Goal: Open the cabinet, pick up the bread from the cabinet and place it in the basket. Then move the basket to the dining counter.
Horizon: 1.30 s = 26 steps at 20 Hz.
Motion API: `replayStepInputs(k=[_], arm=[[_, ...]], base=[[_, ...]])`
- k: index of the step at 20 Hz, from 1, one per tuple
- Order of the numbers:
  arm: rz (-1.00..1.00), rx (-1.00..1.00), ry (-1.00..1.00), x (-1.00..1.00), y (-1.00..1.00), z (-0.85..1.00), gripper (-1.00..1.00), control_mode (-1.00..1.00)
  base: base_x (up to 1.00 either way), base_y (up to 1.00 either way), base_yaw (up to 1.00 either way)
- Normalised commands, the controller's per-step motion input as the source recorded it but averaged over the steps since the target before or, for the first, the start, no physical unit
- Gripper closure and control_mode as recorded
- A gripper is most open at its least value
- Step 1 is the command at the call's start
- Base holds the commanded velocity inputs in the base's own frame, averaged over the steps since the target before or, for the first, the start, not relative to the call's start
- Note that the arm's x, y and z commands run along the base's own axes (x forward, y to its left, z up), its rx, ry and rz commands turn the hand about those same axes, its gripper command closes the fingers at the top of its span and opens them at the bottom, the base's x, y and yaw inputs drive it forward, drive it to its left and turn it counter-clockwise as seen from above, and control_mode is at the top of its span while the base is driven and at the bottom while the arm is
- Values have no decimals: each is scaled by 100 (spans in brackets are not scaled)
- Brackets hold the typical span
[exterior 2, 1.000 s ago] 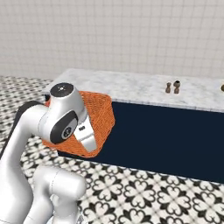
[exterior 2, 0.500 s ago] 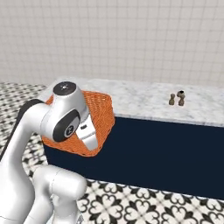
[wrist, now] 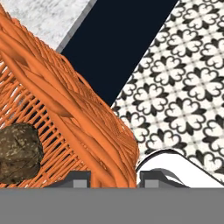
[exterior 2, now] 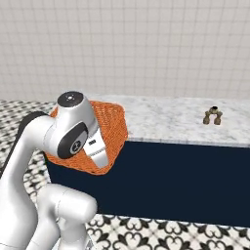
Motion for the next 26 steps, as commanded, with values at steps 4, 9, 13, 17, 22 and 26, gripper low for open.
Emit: replayStepInputs(k=[4,9,13,17,22,26], arm=[[0,0,0,0,0,0,100,100],[0,0,0,0,0,0,100,100],[0,0,0,0,0,0,100,100],[0,0,0,0,0,0,100,100],[0,0,0,78,0,-2,100,-100],[4,0,0,100,0,-7,100,-100]], base=[[84,41,0],[80,13,0],[62,3,0],[51,0,0],[0,0,0],[0,0,0]])
